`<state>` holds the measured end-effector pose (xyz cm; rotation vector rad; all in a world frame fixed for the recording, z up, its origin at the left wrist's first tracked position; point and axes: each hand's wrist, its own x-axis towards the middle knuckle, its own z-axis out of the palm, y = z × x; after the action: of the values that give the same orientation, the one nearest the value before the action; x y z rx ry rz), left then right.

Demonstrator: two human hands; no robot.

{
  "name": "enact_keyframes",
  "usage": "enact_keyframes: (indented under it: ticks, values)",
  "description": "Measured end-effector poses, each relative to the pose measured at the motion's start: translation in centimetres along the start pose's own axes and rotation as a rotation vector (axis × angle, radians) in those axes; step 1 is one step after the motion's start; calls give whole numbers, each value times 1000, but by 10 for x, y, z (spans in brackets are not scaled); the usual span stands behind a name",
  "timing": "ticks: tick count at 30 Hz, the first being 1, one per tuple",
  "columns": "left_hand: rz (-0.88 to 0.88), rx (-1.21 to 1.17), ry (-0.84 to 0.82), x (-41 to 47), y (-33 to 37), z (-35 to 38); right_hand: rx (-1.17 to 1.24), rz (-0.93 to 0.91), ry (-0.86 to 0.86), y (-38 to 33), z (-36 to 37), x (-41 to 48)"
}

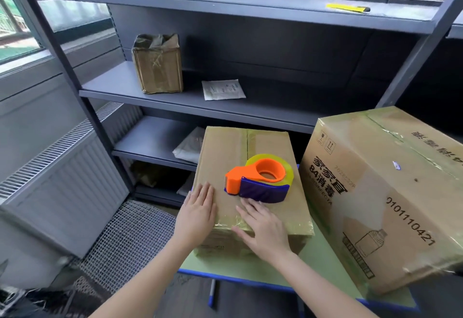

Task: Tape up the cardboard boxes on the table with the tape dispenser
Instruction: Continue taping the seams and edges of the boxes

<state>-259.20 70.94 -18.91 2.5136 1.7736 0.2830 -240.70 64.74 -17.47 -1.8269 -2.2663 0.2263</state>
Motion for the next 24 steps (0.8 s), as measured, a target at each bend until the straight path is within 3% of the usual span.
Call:
enact_keyframes:
  ticks: [6, 8, 12, 15, 17, 19, 21, 24]
  values:
    - [-133, -128, -99, -47, 54, 10, 126, -197, 14, 44, -14, -6]
    - [-176, -170, -163, -51, 66, 10, 130, -201, 30, 49, -19, -5]
    - [-195, -242, -90, -46, 57, -1, 106, -158, 61, 22, -20, 1]
    - [-160, -322, -114, -27, 34, -10, 71, -67, 56, -20, -7, 3]
    - [-133, -355, -103, -6, 11, -13, 4, 88, 4, -52, -3, 3]
    - [-91, -322, -109, 16, -11, -11, -89, 214, -91, -75, 4, 4]
    - [-75, -298, -124, 38, -30, -11, -148, 267, -74, -86, 12, 4]
    - [-69, -177, -136, 71, -48, -11, -88, 299, -136, -86, 23, 4]
